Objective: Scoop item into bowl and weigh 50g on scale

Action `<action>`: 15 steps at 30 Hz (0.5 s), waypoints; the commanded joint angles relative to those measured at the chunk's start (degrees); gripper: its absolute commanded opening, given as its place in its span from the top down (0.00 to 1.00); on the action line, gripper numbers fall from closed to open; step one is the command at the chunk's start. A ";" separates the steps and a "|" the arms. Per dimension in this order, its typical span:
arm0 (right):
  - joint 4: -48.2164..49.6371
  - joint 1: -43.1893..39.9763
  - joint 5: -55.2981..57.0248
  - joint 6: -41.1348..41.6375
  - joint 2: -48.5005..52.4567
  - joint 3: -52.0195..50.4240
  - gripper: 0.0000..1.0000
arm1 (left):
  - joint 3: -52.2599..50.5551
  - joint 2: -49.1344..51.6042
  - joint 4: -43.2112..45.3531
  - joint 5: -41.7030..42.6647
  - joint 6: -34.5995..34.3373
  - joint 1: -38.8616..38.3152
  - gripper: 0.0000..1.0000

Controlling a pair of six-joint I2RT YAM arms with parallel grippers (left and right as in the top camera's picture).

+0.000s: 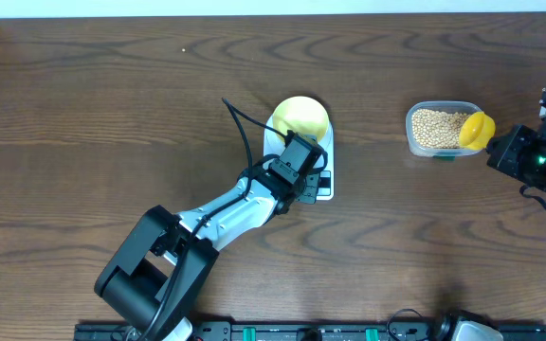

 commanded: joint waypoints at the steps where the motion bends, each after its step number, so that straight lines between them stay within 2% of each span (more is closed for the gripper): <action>1: 0.15 -0.07 0.04 -1.01 0.07 -0.26 0.99 | -0.09 1.84 -0.35 -1.99 -0.55 0.31 0.93; 15: 0.15 -0.07 0.07 -1.03 0.07 -0.26 0.99 | -0.09 4.44 -0.17 0.17 -1.95 0.26 0.93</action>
